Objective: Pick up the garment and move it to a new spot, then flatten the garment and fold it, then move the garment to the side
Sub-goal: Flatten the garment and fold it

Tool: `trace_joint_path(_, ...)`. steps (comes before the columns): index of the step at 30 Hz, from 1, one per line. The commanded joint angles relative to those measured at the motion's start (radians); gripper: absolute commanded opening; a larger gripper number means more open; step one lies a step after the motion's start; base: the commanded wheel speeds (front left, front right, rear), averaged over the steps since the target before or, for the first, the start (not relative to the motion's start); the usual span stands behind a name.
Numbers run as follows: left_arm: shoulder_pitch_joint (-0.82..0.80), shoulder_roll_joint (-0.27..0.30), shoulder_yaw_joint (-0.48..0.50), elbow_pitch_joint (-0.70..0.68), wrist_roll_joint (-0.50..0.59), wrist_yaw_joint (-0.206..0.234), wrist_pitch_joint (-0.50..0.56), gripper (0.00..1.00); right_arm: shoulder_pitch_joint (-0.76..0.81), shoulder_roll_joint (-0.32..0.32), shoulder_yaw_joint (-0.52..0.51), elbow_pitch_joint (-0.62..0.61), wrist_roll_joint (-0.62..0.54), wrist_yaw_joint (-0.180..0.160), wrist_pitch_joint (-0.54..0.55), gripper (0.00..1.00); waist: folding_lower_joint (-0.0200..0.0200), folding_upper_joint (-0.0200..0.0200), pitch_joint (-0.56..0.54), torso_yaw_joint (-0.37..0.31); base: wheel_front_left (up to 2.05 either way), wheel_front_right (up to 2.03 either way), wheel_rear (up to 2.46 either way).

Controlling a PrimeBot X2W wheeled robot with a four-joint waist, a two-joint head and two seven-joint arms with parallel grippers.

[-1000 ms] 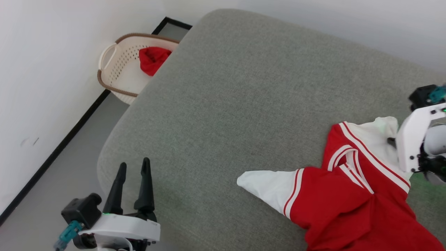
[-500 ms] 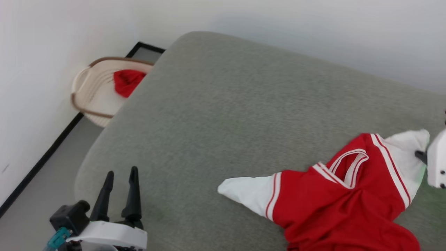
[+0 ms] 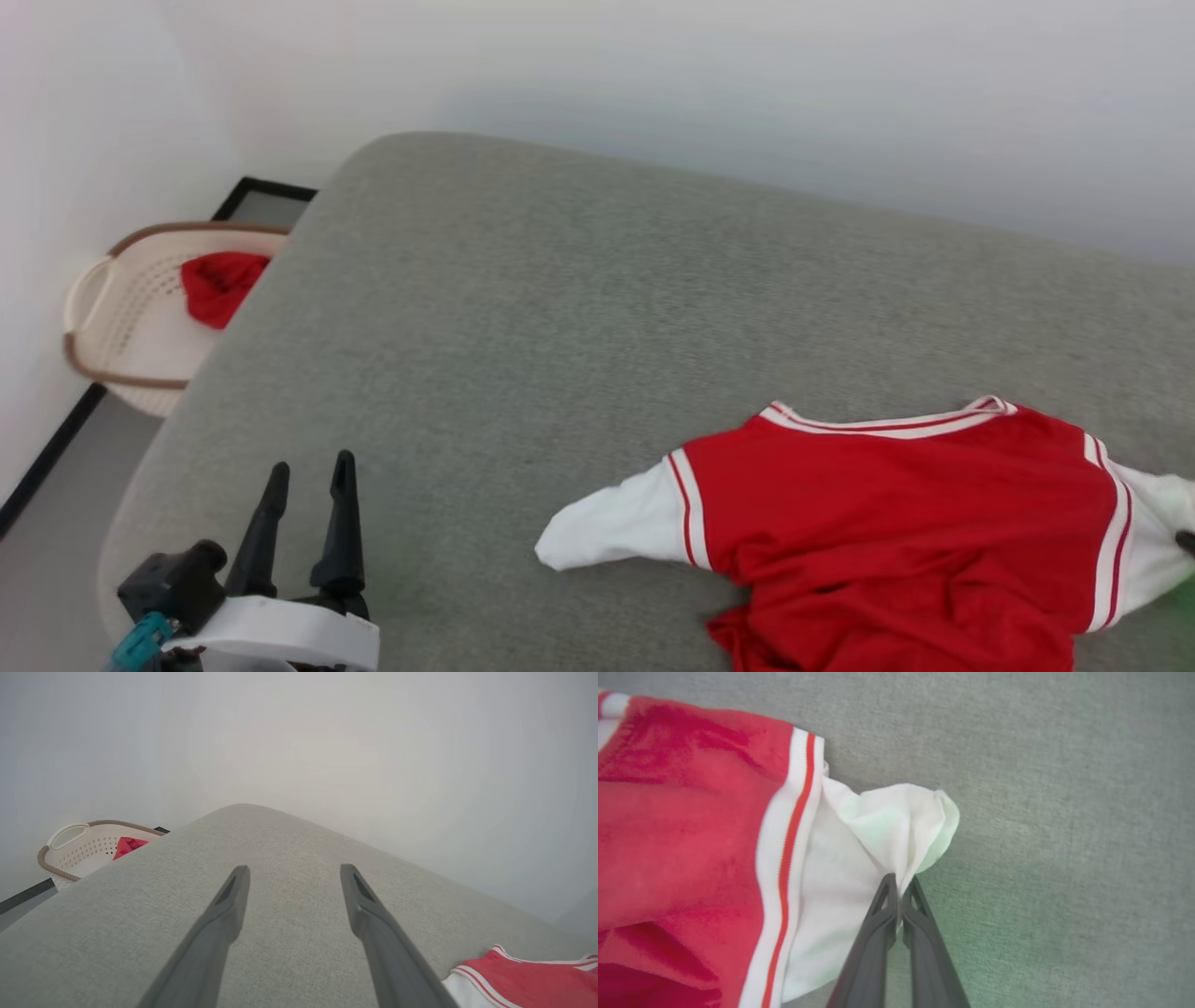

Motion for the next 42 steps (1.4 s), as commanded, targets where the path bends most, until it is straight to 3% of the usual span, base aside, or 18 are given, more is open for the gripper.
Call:
trace_joint_path(1, -0.003, 0.005, -0.002, 0.0, -0.004, -0.003, 0.001, 1.0, 0.019, 0.009, -0.014, 0.003, -0.017, -0.001, -0.006, 0.0, 0.0, 0.0, -0.006, -0.027, 0.0, 0.0, 0.0)
trace_joint_path(3, -0.006, 0.007, -0.004, 0.004, -0.003, -0.003, 0.001, 1.0, 0.029, 0.025, -0.039, 0.004, -0.035, -0.001, -0.019, 0.06, 0.0, 0.0, -0.003, -0.039, 0.0, 0.0, 0.0)
trace_joint_path(4, -0.008, 0.008, -0.005, 0.005, -0.005, -0.003, 0.001, 1.0, 0.031, 0.036, -0.049, 0.007, -0.043, -0.001, -0.023, 0.36, 0.0, 0.0, -0.001, -0.046, 0.0, 0.0, 0.0)
trace_joint_path(5, -0.01, 0.009, -0.006, 0.005, -0.004, -0.003, 0.001, 1.0, 0.033, 0.043, -0.053, 0.008, -0.055, -0.001, -0.027, 0.49, 0.0, 0.0, 0.0, -0.052, 0.0, 0.0, 0.0)
trace_joint_path(6, -0.011, 0.01, -0.007, 0.006, -0.003, -0.003, 0.001, 1.0, 0.033, 0.048, -0.059, 0.009, -0.068, -0.001, -0.034, 0.93, 0.0, 0.0, 0.0, -0.058, 0.0, 0.0, 0.0)
trace_joint_path(7, -0.011, 0.012, -0.007, 0.007, -0.004, -0.003, 0.001, 1.0, 0.028, 0.055, -0.068, 0.012, -0.077, -0.001, -0.037, 1.0, 0.0, 0.0, 0.0, -0.065, 0.0, 0.0, 0.0)
trace_joint_path(17, 0.001, 0.049, -0.013, 0.005, -0.008, -0.003, 0.001, 1.0, 0.015, 0.087, -0.073, -0.106, -0.137, -0.001, -0.04, 1.0, 0.0, 0.0, -0.026, -0.151, 0.0, 0.0, 0.0)
trace_joint_path(27, 0.028, 0.148, -0.097, 0.009, -0.099, -0.003, 0.038, 1.0, 0.131, 0.145, -0.14, -0.345, -0.17, -0.001, -0.115, 1.0, 0.0, 0.0, -0.071, -0.23, 0.0, 0.0, 0.0)
trace_joint_path(31, 0.025, 0.202, -0.13, -0.02, -0.188, -0.003, 0.152, 1.0, 0.197, 0.192, -0.173, -0.448, -0.189, -0.001, -0.151, 1.0, 0.0, 0.0, -0.085, -0.258, 0.0, 0.0, 0.0)
trace_joint_path(36, -0.01, 0.253, -0.128, -0.067, -0.328, 0.005, 0.37, 1.0, 0.267, 0.253, -0.199, -0.557, -0.206, -0.001, -0.19, 1.0, 0.0, 0.0, -0.084, -0.294, 0.0, 0.0, 0.0)
trace_joint_path(42, -0.097, 0.298, -0.122, -0.103, -0.478, 0.094, 0.686, 1.0, 0.302, 0.307, -0.198, -0.637, -0.222, -0.001, -0.217, 1.0, 0.0, 0.0, -0.073, -0.338, 0.0, 0.0, 0.0)
